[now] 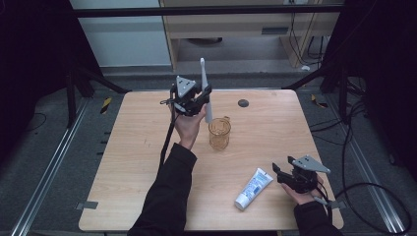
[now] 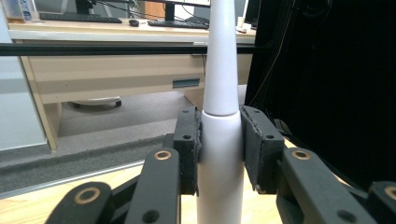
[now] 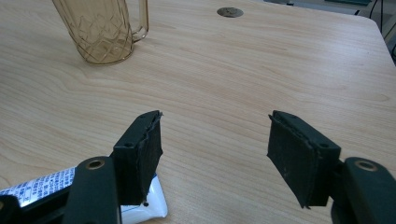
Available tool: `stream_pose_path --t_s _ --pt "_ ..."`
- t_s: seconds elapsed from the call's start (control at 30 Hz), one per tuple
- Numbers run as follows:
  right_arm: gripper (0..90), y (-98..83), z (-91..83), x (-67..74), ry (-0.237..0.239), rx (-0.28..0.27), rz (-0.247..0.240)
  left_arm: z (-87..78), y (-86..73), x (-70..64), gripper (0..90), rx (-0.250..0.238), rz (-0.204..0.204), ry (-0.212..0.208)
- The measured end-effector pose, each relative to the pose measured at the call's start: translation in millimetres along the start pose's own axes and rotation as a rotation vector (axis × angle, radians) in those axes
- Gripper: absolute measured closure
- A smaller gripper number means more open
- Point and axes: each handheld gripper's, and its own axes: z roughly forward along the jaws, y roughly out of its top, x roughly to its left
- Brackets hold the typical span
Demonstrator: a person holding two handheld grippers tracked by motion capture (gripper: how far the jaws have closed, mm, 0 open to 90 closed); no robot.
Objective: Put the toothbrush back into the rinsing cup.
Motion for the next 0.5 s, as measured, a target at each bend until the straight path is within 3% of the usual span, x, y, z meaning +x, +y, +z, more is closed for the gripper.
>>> stream_pose_path --t_s 0.5 --pt "35.3 0.1 0.5 1.3 0.004 -0.001 -0.005 11.3 -16.5 -10.9 68.0 0.038 0.014 -0.032"
